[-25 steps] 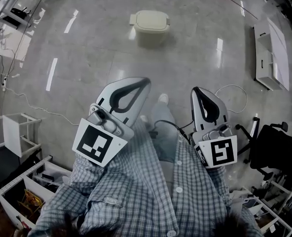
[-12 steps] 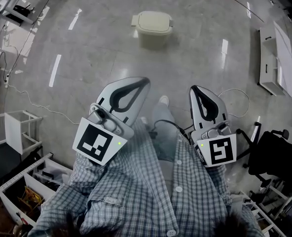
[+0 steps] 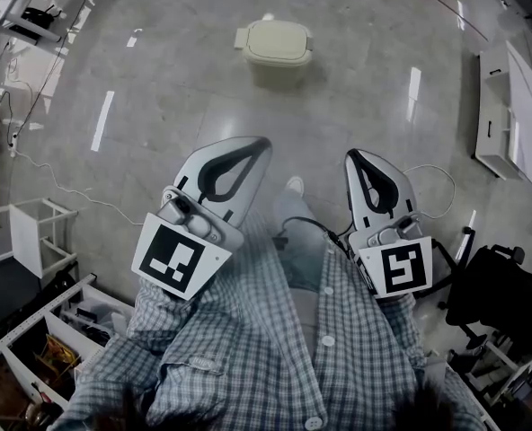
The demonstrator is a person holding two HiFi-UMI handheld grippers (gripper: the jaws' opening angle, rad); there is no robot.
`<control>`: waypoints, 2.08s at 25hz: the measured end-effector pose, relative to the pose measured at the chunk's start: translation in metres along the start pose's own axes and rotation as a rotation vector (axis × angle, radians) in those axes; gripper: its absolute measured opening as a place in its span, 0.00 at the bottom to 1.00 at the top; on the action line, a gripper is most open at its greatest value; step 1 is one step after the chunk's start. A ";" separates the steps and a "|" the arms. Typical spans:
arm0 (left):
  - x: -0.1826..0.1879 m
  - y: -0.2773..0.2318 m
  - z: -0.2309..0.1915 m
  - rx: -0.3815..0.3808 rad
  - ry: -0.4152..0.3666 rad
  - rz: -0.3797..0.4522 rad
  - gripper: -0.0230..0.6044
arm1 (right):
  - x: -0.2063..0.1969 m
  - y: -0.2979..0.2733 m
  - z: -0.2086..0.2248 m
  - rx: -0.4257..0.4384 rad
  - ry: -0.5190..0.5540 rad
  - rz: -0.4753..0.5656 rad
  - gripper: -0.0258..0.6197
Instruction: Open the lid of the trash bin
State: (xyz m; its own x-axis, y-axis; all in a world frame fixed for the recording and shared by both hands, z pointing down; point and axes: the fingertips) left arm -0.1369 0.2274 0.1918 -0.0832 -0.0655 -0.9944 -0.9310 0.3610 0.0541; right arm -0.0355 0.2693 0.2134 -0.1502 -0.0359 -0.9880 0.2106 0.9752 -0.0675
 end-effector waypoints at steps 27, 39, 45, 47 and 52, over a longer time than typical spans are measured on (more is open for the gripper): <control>0.006 -0.124 -0.004 0.042 -0.043 -0.002 0.04 | -0.019 -0.031 0.118 0.065 -0.026 0.015 0.07; 0.014 -0.139 -0.001 0.050 -0.030 0.007 0.04 | -0.022 -0.025 0.132 0.060 -0.041 0.015 0.07; 0.012 -0.141 -0.001 0.049 -0.019 0.009 0.04 | -0.022 -0.025 0.136 0.049 -0.039 0.025 0.07; 0.012 -0.143 -0.003 0.045 -0.020 0.014 0.04 | -0.024 -0.025 0.137 0.045 -0.038 0.019 0.07; 0.012 -0.149 -0.013 0.034 -0.021 0.037 0.04 | -0.024 -0.033 0.141 0.039 -0.023 0.006 0.07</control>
State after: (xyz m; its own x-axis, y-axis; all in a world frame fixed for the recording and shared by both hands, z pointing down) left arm -0.0036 0.1602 0.1732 -0.1100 -0.0319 -0.9934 -0.9147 0.3943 0.0886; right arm 0.0972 0.2068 0.2201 -0.1261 -0.0353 -0.9914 0.2495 0.9661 -0.0662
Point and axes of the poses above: the fingertips, and each gripper's own axes: y backward along the fingers, z to its right, x out of its top, and after that the axes turned 13 degrees about z, right-handed
